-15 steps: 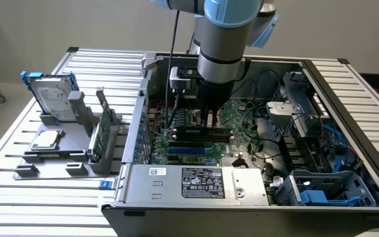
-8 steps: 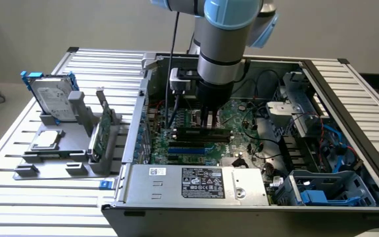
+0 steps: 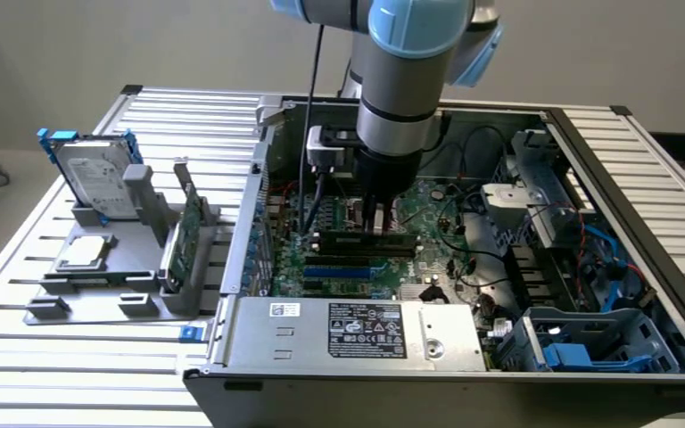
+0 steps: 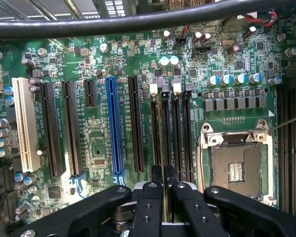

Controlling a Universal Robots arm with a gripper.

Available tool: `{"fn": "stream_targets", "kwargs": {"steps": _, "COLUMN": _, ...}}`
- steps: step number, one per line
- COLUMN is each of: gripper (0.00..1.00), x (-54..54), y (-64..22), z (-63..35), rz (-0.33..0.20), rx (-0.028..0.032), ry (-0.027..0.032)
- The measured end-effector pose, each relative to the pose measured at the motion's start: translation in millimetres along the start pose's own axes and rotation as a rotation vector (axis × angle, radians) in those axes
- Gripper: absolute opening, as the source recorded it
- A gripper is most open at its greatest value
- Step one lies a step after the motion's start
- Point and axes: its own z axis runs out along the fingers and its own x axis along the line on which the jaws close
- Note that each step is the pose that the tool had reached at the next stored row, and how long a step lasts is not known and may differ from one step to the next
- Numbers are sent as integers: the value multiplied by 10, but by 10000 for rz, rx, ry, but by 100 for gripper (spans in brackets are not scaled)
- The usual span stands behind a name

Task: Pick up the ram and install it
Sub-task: 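Insert the ram into the slot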

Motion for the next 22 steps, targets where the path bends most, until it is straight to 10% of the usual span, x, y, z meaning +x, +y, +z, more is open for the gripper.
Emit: {"fn": "stream_targets", "kwargs": {"steps": 22, "gripper": 14, "x": 0, "y": -1, "z": 26, "rz": 0, "rx": 1, "ry": -1}}
